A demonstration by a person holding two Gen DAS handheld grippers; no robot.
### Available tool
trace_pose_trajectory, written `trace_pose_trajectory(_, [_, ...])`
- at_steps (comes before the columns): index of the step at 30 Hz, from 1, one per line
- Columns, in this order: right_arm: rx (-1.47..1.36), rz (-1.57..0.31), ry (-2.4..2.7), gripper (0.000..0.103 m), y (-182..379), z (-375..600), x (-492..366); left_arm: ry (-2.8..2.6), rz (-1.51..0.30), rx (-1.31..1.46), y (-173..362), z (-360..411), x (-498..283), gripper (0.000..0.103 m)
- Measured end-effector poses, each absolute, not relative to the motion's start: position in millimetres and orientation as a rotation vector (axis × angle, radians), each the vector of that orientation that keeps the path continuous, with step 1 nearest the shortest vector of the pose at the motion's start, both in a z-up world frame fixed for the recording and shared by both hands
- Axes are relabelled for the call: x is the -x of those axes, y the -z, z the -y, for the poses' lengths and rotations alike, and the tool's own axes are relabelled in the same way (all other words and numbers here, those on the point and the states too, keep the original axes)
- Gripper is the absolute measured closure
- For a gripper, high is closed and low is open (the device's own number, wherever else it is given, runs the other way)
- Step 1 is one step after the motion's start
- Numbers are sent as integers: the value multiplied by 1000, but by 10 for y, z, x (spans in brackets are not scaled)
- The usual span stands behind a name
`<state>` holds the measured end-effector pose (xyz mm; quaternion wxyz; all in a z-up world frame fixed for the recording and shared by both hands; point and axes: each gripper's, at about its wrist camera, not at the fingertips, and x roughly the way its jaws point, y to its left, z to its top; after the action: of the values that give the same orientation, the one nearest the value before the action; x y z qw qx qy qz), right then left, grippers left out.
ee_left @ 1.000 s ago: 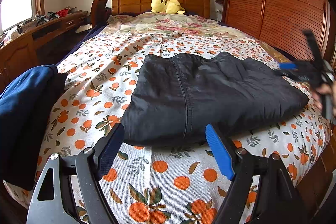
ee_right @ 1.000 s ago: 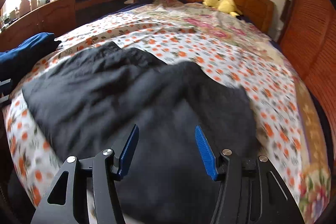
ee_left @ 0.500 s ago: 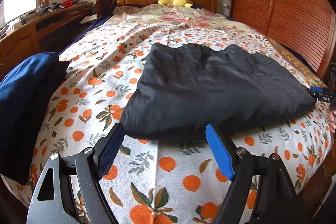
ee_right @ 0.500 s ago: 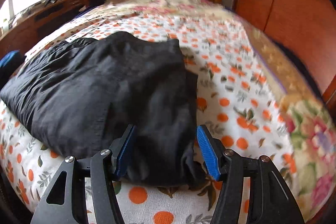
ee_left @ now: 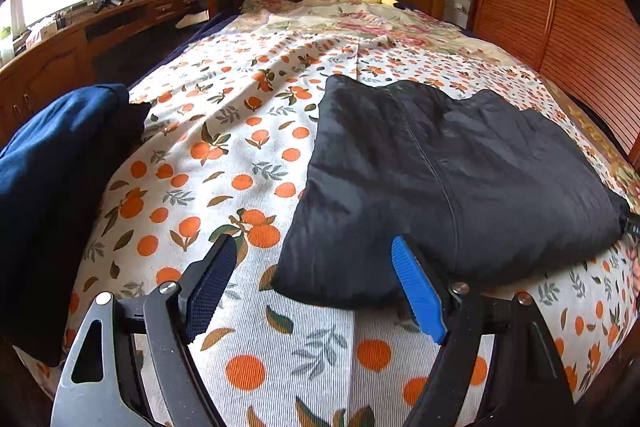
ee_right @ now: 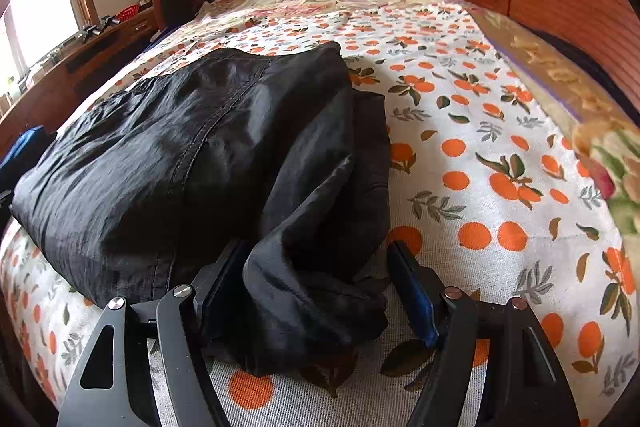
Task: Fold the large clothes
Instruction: 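Move both grippers to the edge of the folded jacket, then grasp the folded jacket edge with the left gripper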
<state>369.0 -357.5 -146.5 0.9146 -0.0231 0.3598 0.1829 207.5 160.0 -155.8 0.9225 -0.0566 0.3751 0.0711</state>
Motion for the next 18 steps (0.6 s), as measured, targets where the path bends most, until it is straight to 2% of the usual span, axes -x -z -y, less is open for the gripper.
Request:
trace_pose_trajectory(3, [62,-726,-364,30,1480,3551,-3641,-142,-789,134,1619,-1595,-2107,25])
trace_pose_trajectory(6, [57,-723,-365,30,1491,3564,-3631,-100,-804,190,1665,-1597,-2086,40])
trace_pose_trajectory(9, [59,-718,-363,30,1496,3571,-3628,-89,-815,216,1694,-1587,-2058,48])
trace_pose_trajectory(14, [51,-720,-369,30,1492,3584,-3630,-93,-833,227,1735,-1580,-2046,50])
trace_pose_trajectory(18, [49,-727,-366,30,1494,3580,-3635,-84,-849,224,1744,-1581,-2056,72])
